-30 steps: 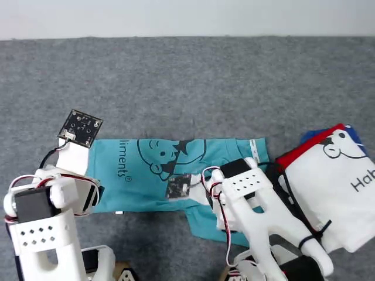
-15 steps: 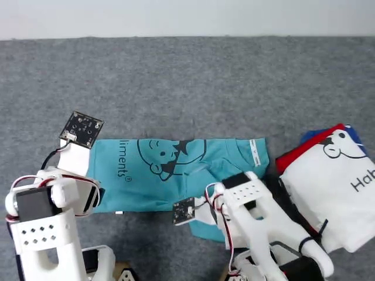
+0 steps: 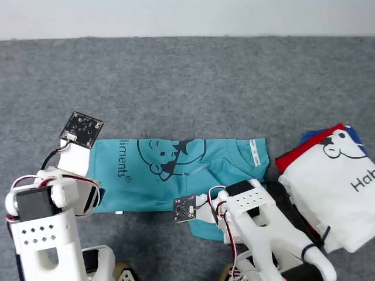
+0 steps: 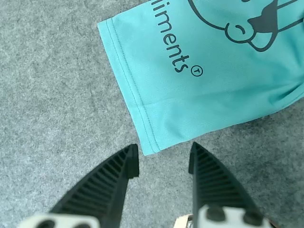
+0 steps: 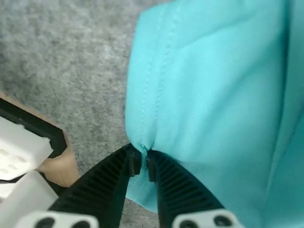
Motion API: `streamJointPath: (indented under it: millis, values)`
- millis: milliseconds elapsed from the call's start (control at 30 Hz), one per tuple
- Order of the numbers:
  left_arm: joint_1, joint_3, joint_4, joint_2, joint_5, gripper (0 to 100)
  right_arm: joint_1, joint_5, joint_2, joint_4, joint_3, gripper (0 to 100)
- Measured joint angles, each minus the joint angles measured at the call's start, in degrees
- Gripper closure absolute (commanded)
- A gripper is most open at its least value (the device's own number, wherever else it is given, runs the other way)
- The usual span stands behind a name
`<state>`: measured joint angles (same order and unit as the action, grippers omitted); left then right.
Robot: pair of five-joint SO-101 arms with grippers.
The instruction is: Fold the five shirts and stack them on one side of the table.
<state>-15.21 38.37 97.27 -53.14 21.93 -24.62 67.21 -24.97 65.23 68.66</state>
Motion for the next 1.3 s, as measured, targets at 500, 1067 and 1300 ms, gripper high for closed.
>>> streamJointPath:
  millis: [500, 1067, 1300]
  values:
    - [0.00, 0.00, 0.00, 0.00, 0.00, 82, -0.35, -0.09, 1.14, 12.22, -16.18, 98.8]
    - [0.00, 0.00, 0.00, 0.00, 0.00, 82, 3.34, -0.09, 1.14, -3.43, -21.89, 98.8]
    - [0.00, 0.00, 0.00, 0.00, 0.00, 82, 5.80, -0.70, 1.23, -8.53, -23.30, 98.8]
